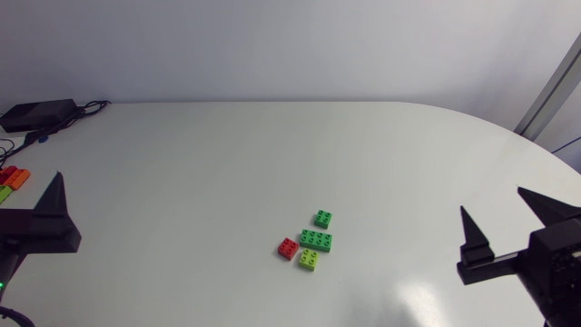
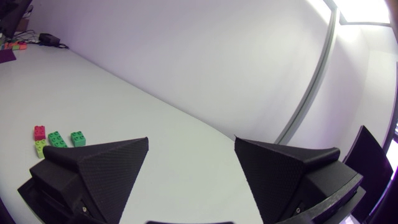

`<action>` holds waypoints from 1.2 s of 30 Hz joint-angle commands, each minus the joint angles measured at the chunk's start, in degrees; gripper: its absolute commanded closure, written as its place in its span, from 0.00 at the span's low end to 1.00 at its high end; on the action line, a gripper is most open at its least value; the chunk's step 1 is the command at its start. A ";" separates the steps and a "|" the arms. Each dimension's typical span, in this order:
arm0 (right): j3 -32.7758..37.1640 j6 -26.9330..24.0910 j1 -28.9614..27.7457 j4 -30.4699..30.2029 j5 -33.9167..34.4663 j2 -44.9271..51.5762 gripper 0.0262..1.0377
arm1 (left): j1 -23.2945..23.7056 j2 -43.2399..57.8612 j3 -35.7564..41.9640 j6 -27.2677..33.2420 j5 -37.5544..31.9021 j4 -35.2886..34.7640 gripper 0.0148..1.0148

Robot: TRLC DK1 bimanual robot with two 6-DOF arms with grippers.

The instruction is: Disassemble duplo

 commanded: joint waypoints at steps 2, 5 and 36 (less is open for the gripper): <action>-3.45 -2.85 3.82 6.00 0.50 -0.80 0.04 | 2.14 -1.20 -3.83 -5.34 3.77 0.95 0.03; -6.18 -5.05 5.05 10.65 -0.73 -0.89 0.04 | 4.07 -1.20 -5.24 -8.76 9.65 -0.55 0.03; -10.31 26.06 -16.92 12.50 -7.76 -0.80 0.04 | 11.11 -0.76 -12.80 -15.27 17.57 6.75 0.03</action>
